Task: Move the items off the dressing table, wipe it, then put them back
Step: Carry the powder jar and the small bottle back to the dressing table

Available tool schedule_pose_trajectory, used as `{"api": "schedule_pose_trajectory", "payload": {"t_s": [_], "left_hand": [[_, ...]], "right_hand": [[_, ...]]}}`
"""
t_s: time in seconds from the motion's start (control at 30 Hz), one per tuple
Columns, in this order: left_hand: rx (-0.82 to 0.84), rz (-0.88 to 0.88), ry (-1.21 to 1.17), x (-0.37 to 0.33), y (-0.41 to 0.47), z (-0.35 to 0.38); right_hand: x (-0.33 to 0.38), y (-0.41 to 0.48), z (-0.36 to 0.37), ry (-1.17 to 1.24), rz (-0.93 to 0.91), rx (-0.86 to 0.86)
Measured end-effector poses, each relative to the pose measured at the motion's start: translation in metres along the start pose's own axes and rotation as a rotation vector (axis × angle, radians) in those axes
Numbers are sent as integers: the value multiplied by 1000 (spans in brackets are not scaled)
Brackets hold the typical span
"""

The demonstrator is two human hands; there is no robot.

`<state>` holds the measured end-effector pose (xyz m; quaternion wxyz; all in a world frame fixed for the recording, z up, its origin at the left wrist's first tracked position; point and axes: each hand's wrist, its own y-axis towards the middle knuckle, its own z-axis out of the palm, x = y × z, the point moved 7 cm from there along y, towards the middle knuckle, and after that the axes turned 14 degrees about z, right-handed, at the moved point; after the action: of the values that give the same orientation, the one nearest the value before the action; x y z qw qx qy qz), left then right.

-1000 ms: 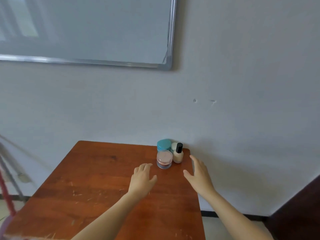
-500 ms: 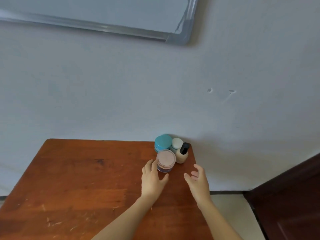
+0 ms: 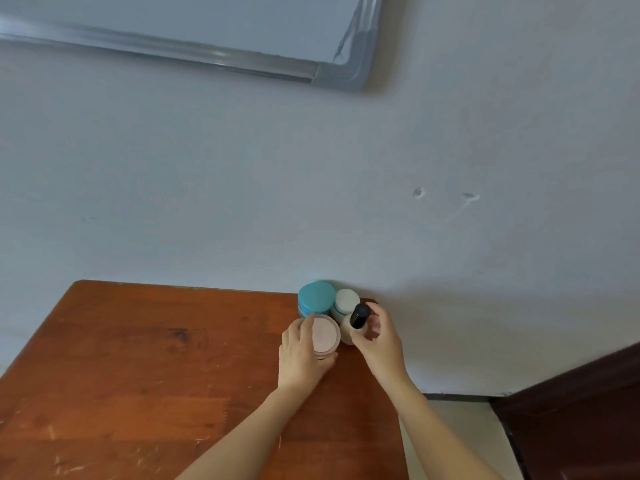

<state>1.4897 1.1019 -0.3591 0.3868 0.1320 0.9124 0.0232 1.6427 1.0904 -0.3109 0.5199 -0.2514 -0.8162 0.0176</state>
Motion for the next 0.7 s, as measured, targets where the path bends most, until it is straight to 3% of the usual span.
{"api": "schedule_pose_trajectory", "payload": {"t_s": [0.43,0.7], "left_hand": [[-35,-35,-112,-1,-14,-10],[-194,-60,-188,-4,-57,-46]], "right_hand": [[-13,20,17,-150,-20,91],[-1,-13,-13,-217,-160,141]]}}
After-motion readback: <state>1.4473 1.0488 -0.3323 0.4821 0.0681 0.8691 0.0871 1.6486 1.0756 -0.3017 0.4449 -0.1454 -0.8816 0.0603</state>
